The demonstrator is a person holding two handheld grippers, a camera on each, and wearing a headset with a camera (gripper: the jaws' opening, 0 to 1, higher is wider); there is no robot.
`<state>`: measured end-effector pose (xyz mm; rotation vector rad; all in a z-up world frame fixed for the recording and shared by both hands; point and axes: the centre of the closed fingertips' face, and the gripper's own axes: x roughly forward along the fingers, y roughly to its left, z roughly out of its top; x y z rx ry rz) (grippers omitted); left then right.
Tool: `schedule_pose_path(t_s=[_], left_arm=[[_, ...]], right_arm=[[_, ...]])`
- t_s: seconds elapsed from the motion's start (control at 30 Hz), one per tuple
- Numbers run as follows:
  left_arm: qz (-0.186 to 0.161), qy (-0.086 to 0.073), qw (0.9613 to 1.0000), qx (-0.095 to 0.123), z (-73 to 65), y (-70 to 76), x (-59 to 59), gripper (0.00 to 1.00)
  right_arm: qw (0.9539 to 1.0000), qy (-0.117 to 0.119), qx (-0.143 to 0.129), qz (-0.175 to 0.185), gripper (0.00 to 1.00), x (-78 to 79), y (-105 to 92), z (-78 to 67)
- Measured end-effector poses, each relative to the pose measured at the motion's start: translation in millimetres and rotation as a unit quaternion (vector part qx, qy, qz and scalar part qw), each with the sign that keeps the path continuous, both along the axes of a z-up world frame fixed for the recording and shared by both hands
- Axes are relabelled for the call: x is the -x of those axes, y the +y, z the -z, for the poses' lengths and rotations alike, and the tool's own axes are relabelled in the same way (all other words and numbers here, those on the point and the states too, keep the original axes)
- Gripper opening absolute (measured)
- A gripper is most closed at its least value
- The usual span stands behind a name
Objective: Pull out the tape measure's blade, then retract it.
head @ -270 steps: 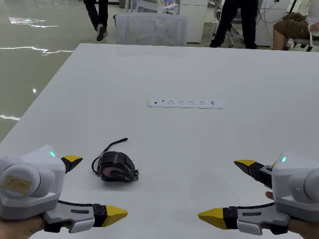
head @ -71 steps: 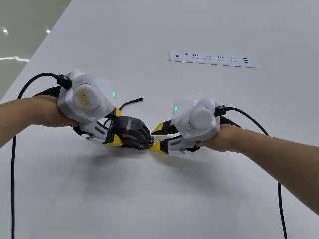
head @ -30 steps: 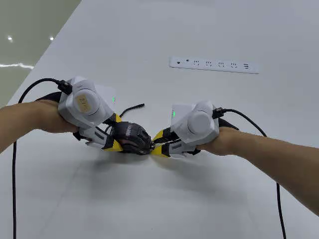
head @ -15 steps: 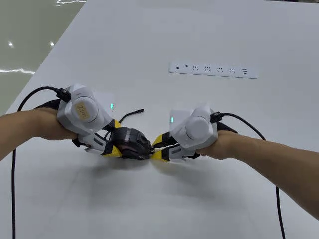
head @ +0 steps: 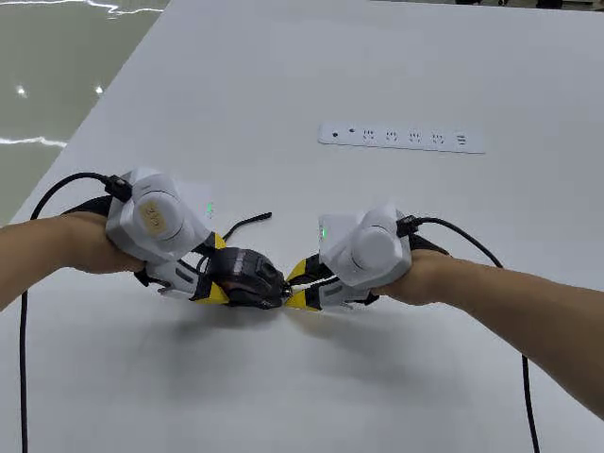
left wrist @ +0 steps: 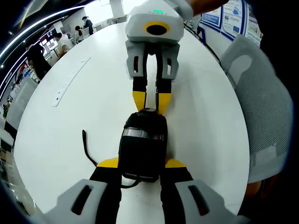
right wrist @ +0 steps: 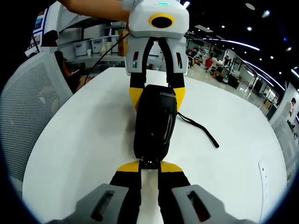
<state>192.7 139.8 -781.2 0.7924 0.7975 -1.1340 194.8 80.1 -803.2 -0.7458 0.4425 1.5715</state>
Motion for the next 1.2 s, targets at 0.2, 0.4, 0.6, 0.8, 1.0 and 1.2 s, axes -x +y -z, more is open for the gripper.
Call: schedule_pose_path(t_s=[0.2, 0.4, 0.6, 0.8, 1.0, 1.2], left_arm=[[-0.001, 0.0, 1.0, -0.002, -1.3, 0.2, 0.3, 0.27], [-0.001, 0.0, 1.0, -0.002, 1.1, 3.0, -0.9, 0.26], [-0.003, 0.0, 1.0, -0.002, 1.7, 3.8, -0.7, 0.26], [-0.004, 0.0, 1.0, -0.001, 2.0, 4.2, -0.8, 0.26], [-0.003, -0.001, 1.0, -0.001, 2.4, 4.7, -0.9, 0.26], [-0.005, -0.001, 1.0, -0.002, 1.9, 4.1, -0.9, 0.26]], right_arm=[[1.0, 0.002, 0.0, 0.0, 0.11, -0.2, 0.6, -1.4], [1.0, 0.003, 0.002, -0.001, 0.11, -1.6, 1.2, -1.5], [1.0, 0.002, 0.004, -0.002, 0.11, -1.7, 0.9, -3.4], [1.0, -0.001, 0.006, -0.003, 0.11, -2.8, -0.6, -2.4], [0.9999, -0.008, 0.009, -0.007, 0.11, -3.0, -3.5, -2.9], [0.9999, -0.009, 0.01, -0.007, 0.11, -2.9, -5.4, -3.1]])
